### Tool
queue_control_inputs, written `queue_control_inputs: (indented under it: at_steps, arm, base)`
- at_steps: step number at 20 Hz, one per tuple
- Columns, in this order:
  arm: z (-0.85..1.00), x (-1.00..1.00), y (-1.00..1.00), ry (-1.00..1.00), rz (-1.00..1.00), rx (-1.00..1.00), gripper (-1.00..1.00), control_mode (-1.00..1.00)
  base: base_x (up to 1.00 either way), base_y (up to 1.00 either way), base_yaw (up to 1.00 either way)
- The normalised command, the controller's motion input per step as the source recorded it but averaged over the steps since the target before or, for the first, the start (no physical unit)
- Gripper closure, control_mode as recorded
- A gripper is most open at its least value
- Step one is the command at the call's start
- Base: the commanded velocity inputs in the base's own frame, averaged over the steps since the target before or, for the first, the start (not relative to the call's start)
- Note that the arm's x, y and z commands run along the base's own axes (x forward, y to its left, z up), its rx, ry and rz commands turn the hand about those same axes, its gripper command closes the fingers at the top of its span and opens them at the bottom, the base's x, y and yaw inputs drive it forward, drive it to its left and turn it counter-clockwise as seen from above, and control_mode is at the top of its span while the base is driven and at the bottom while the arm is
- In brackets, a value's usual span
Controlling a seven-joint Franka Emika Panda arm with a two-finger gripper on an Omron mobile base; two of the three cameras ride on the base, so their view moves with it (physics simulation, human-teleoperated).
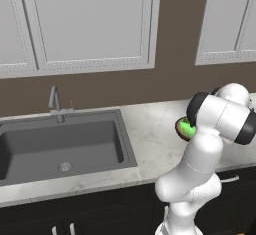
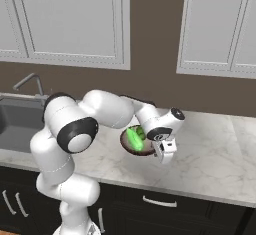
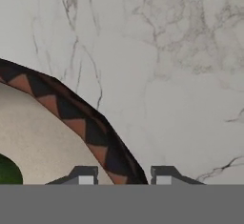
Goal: Dump the avocado and corn from the bowl so the bowl can be washed. Place the bowl in the sink after clearing the leftovers.
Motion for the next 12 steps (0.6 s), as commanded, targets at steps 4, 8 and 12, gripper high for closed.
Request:
queue_control_inputs:
  at_steps: [4, 8, 12]
  arm:
    - [0.07, -0.02, 0.16, -0.08, 0.00, 0.02, 1.00, -1.00]
    - [0.25, -0.15, 0.38, -0.21, 0.00, 0.00, 1.00, -1.00]
    - [0.38, -0.26, 0.53, -0.22, 0.00, 0.00, 1.00, -1.00]
  base:
    - [0.00, 0.00, 0.00]
    - [0.00, 0.00, 0.00]
    - [0.00, 0.00, 0.00]
